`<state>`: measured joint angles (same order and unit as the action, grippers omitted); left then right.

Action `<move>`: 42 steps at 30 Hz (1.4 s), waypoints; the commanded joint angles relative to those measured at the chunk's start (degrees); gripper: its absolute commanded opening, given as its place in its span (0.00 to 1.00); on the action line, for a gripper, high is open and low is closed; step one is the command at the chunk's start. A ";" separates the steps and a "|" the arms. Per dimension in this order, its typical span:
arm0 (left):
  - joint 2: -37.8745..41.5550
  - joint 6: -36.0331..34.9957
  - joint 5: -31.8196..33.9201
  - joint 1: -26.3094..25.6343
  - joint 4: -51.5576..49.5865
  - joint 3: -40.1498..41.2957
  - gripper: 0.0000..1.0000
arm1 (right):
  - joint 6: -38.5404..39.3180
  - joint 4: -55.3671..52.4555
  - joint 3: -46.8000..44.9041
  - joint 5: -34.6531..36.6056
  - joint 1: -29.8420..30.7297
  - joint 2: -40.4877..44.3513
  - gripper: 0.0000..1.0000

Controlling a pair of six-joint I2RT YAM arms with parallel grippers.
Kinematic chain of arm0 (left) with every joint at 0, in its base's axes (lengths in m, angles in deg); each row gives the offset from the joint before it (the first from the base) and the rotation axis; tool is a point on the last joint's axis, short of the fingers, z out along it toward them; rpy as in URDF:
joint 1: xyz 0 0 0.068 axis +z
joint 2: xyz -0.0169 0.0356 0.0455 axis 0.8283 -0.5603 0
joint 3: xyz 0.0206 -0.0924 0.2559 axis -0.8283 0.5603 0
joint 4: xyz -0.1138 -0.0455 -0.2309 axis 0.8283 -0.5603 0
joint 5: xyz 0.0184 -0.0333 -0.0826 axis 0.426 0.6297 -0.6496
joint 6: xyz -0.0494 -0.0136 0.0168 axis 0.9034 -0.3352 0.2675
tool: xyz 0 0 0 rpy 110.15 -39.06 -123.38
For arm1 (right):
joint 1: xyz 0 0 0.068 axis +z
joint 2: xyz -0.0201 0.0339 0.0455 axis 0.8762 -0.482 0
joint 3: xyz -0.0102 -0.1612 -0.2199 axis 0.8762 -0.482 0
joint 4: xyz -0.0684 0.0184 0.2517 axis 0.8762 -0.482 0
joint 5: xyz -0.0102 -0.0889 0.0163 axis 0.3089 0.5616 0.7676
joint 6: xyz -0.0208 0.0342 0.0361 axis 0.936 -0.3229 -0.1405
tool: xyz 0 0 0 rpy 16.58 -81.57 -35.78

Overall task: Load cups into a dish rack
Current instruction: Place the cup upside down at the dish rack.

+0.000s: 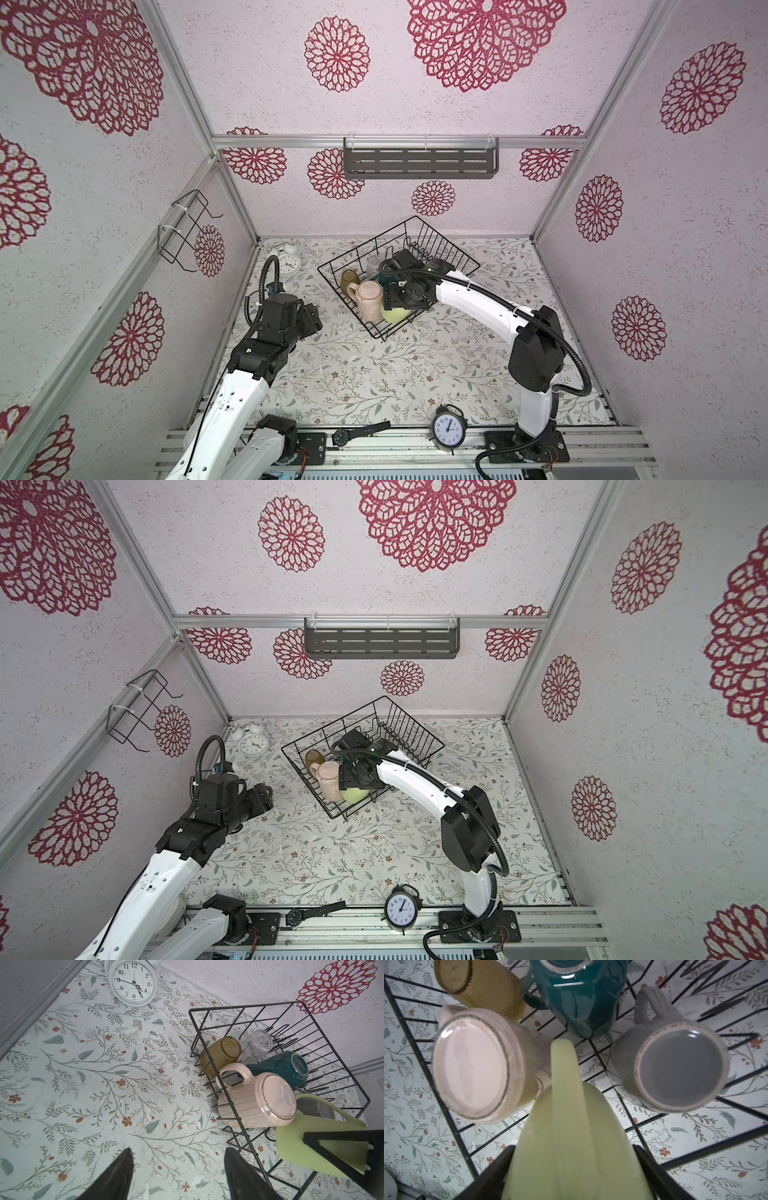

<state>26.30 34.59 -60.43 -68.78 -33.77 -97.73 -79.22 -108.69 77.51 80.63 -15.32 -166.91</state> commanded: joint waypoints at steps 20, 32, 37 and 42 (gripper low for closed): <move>-3.04 -0.55 -3.32 0.47 3.75 0.67 0.75 | -0.69 -3.33 6.02 -0.97 1.01 -4.59 0.70; -2.49 0.25 -3.69 0.47 4.27 1.95 0.75 | -1.05 -0.32 2.96 -2.51 1.02 -4.60 0.79; -2.40 0.51 -3.76 0.47 4.23 2.23 0.75 | -1.31 1.11 1.34 -1.76 1.01 -4.00 0.80; -2.32 0.76 -3.85 0.47 4.60 2.71 0.75 | -1.31 1.42 0.40 -2.37 1.07 -4.13 0.79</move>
<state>23.30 34.68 -64.16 -68.78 -30.66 -95.81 -79.20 -106.57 78.71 78.82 -14.79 -172.66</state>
